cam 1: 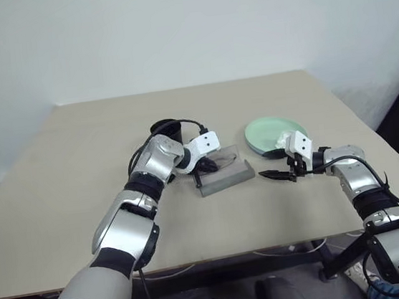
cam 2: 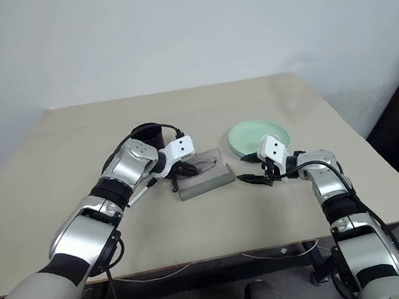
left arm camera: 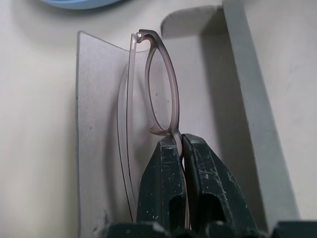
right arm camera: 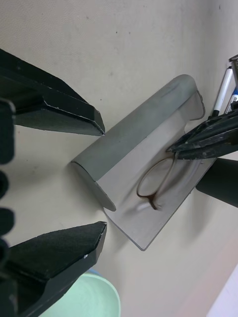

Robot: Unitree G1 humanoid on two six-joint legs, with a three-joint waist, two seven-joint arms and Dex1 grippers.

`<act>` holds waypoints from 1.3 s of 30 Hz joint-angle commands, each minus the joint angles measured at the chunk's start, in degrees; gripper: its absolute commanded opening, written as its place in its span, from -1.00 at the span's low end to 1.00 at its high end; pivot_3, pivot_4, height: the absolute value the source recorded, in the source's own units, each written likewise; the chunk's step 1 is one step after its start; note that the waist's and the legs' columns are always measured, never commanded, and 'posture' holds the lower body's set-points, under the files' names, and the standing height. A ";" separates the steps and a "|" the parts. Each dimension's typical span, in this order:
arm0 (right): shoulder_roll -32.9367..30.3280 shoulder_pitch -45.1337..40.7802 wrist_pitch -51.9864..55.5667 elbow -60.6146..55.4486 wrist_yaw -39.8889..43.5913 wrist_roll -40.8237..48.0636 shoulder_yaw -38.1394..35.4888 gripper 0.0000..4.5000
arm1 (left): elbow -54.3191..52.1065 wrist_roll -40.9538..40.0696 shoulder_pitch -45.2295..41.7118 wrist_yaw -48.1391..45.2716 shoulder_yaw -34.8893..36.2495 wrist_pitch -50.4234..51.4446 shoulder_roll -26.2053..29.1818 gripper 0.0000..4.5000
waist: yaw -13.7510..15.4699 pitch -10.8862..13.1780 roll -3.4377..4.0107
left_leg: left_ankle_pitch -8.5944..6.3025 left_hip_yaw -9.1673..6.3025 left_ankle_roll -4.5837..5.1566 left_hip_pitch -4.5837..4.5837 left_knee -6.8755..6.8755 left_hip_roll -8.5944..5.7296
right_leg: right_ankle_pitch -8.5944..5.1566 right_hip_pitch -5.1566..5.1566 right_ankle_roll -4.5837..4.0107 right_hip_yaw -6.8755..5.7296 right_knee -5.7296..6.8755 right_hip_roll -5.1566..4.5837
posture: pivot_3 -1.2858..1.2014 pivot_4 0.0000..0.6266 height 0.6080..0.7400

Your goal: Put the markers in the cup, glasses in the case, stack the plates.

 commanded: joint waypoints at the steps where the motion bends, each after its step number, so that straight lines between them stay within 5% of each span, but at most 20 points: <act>1: -0.36 -0.46 -0.02 -2.53 0.02 0.74 -0.80 0.33 | -0.64 -2.92 -2.46 -2.52 2.95 2.66 -0.60 -0.99 | 0.00 0.00 0.00 | 0.00 0.00 0.00 -0.01 0.00 0.00 | 0.00 0.00 0.00 0.00 0.00 0.00 | 0.03 -1.00 0.88; 39: 1.00 1.02 -0.25 -3.58 -1.22 0.69 -0.36 0.33 | -22.66 -17.39 -1.37 -16.82 7.44 13.96 5.01 -0.99 | -0.04 0.01 -0.01 | 0.00 -0.03 0.00 -0.04 0.00 -0.02 | 0.00 -0.02 0.01 0.00 -0.01 0.01 | 0.03 -1.00 0.88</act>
